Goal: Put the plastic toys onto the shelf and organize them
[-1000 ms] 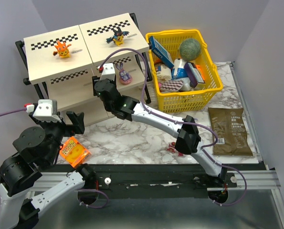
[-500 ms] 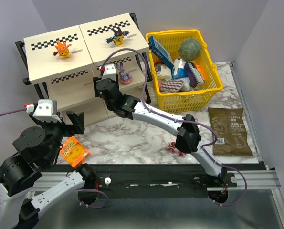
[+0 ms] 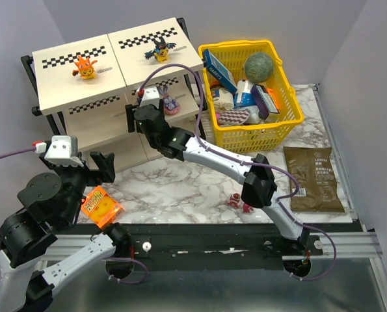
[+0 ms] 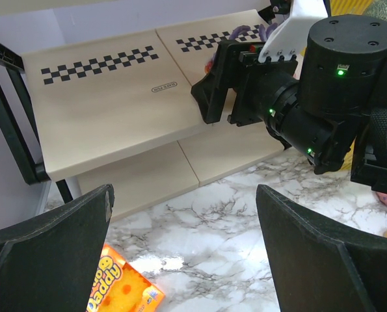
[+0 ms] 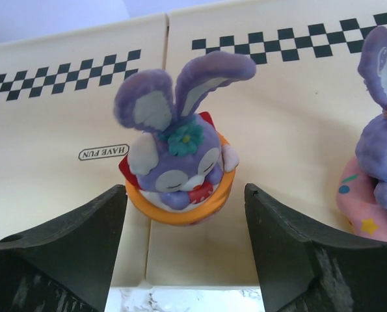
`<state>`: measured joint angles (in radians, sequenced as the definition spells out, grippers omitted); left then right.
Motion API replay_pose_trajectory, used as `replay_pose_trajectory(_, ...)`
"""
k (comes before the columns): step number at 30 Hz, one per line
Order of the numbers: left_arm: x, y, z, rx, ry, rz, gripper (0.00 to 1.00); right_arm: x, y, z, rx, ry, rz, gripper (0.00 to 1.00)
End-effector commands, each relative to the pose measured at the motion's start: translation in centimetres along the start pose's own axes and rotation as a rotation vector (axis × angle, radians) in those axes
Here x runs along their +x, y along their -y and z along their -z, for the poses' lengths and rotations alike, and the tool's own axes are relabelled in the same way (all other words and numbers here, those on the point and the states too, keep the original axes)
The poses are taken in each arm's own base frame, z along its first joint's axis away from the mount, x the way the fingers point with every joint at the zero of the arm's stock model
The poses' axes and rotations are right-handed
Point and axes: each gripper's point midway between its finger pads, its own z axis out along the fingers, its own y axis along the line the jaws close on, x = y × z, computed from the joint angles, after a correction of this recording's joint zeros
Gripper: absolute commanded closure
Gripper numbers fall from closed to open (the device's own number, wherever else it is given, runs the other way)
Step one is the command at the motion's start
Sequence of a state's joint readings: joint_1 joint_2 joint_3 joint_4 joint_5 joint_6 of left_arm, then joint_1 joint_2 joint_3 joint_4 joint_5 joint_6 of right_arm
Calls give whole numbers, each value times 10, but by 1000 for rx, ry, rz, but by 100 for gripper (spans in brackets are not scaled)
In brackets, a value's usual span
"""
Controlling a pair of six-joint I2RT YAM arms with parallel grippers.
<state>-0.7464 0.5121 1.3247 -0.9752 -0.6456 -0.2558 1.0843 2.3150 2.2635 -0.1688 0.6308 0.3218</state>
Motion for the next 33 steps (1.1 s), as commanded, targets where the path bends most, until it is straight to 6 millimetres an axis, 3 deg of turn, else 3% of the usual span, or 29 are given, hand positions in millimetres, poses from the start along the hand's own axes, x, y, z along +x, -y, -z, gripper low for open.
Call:
replay_pose_trajectory(1, -2, -8, 4, -30, 17, 17, 1, 2, -3, 7, -50, -36, 8, 18)
replay_pose_trajectory(19, 0, -9, 4, -32, 17, 20, 1, -14, -15, 23, -135, -39, -27, 16)
replay_pose_trajectory(33, 1, -10, 6, -28, 19, 30, 1, -20, -22, 28, -172, -44, -68, 25)
